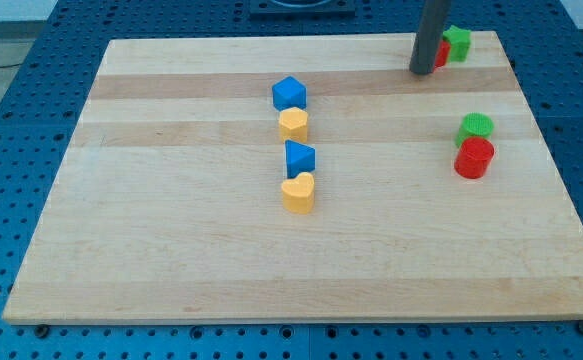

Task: Push the blue cube into the yellow hexagon

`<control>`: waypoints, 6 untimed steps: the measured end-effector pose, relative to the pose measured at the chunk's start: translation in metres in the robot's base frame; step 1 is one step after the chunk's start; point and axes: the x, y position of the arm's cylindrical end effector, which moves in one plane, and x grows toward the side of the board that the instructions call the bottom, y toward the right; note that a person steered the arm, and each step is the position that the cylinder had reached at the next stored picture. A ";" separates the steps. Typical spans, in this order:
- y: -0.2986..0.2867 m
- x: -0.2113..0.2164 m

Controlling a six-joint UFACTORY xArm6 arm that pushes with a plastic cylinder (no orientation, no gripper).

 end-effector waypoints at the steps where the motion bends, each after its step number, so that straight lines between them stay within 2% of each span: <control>1: 0.001 -0.003; 3: -0.012 -0.003; 4: -0.057 -0.024; 6: -0.163 -0.028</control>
